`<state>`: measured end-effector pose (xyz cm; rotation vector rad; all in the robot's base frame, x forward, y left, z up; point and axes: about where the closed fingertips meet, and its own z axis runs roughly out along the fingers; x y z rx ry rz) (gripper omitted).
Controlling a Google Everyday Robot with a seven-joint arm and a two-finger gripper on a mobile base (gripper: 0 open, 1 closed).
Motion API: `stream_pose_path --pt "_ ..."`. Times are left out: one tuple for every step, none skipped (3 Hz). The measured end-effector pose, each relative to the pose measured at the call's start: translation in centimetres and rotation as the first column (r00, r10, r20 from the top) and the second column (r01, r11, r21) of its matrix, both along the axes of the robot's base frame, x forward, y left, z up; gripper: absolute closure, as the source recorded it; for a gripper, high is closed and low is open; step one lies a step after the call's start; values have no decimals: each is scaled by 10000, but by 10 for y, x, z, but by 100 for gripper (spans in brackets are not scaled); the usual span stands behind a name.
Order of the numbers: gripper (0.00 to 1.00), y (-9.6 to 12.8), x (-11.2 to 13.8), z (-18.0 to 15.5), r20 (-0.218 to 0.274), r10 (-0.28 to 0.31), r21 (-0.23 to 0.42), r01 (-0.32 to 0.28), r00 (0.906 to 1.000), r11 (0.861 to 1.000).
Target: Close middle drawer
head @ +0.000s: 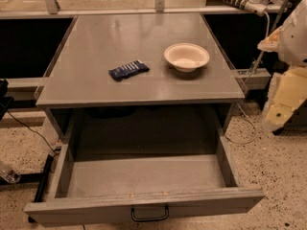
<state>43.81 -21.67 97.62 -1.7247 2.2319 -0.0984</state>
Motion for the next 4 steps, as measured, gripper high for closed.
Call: stream_pose_path --pt "0 0 0 0 24 -2 -4 2 10000 10000" --pt "0 2 -15 -6 282 240 35 -241 9993 9997" --pt "0 3 -42 -26 434 569 360 -584 9974 9976" --pt "17 3 -69 -51 349 932 823 -958 9950 9920"
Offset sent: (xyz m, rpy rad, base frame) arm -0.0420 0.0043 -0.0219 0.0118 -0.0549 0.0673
